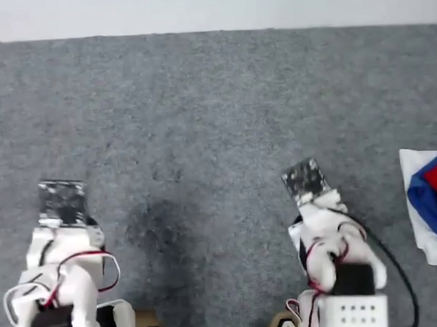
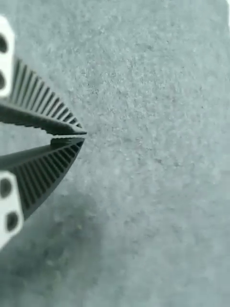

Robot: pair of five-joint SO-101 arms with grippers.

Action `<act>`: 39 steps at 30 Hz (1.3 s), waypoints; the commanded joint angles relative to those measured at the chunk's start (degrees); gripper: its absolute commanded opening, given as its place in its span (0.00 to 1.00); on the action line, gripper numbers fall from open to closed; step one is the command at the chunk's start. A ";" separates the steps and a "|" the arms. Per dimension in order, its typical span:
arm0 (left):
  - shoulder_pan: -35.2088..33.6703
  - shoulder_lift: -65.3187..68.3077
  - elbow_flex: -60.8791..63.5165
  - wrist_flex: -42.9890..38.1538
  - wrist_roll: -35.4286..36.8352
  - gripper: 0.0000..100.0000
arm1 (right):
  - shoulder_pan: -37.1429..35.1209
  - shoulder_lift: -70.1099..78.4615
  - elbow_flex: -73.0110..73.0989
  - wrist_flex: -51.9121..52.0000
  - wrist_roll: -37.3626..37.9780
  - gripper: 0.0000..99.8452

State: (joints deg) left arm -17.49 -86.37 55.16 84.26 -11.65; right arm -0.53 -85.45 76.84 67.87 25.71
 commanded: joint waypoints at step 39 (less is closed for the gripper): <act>5.36 -17.32 41.36 -12.31 5.80 0.02 | -1.54 -14.99 19.78 5.67 1.05 0.01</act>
State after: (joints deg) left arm -14.86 -103.34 95.69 73.10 -6.02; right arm -2.02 -100.04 95.82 73.14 26.24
